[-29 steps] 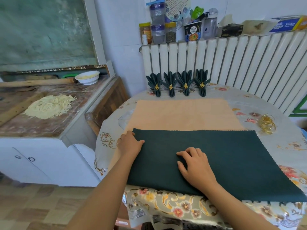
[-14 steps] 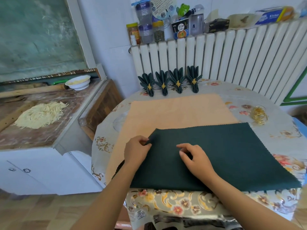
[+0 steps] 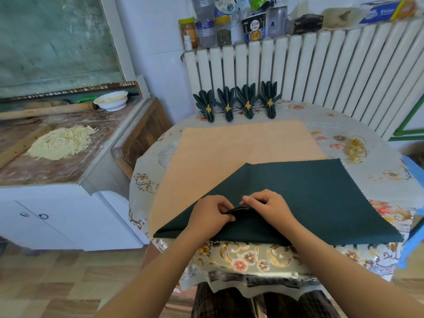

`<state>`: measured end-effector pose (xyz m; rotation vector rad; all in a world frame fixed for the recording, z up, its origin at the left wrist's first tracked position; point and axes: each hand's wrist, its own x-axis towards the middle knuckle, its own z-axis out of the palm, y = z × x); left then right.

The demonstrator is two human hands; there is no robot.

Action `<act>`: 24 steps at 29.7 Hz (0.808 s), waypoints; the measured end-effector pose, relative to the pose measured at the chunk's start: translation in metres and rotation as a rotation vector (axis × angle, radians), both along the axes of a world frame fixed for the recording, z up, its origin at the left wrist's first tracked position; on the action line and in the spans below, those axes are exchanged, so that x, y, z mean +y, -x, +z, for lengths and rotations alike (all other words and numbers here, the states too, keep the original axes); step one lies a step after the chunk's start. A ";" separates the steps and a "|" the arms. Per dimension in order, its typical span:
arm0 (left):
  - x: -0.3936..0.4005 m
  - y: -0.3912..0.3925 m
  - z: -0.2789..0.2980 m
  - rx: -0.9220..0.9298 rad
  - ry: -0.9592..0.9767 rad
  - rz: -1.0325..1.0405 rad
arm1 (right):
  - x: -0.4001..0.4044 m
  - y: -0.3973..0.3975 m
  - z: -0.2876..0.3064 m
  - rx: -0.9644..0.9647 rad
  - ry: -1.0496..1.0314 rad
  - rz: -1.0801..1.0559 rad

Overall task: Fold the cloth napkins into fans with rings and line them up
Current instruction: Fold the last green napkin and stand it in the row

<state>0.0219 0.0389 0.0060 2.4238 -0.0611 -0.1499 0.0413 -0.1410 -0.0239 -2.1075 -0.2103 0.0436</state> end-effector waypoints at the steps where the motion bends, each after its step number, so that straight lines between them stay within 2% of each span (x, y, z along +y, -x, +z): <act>1: 0.002 0.001 0.002 0.034 0.020 -0.032 | 0.000 0.000 0.002 0.008 0.003 0.009; 3: 0.007 0.004 0.007 0.077 0.077 -0.094 | 0.000 0.004 0.007 0.018 0.012 0.032; 5: 0.013 0.001 0.009 -0.014 0.081 -0.090 | 0.000 0.006 0.010 0.011 0.031 0.062; 7: 0.020 -0.009 0.007 -0.164 -0.109 -0.060 | 0.001 0.005 0.010 0.002 0.068 0.069; 8: 0.023 -0.013 0.005 -0.178 -0.216 -0.063 | 0.001 0.005 0.009 -0.006 0.086 0.063; 10: 0.028 -0.017 -0.001 -0.081 -0.350 -0.114 | 0.002 0.005 0.005 -0.059 0.144 0.049; 12: 0.030 -0.015 -0.008 -0.008 -0.409 -0.177 | 0.004 0.006 0.000 -0.191 0.258 0.072; 15: 0.030 -0.013 -0.012 -0.035 -0.432 -0.190 | 0.009 0.012 0.004 -0.308 0.384 0.077; 24: 0.033 -0.002 -0.014 -0.086 -0.477 -0.192 | 0.006 0.033 0.010 -0.170 0.384 -0.027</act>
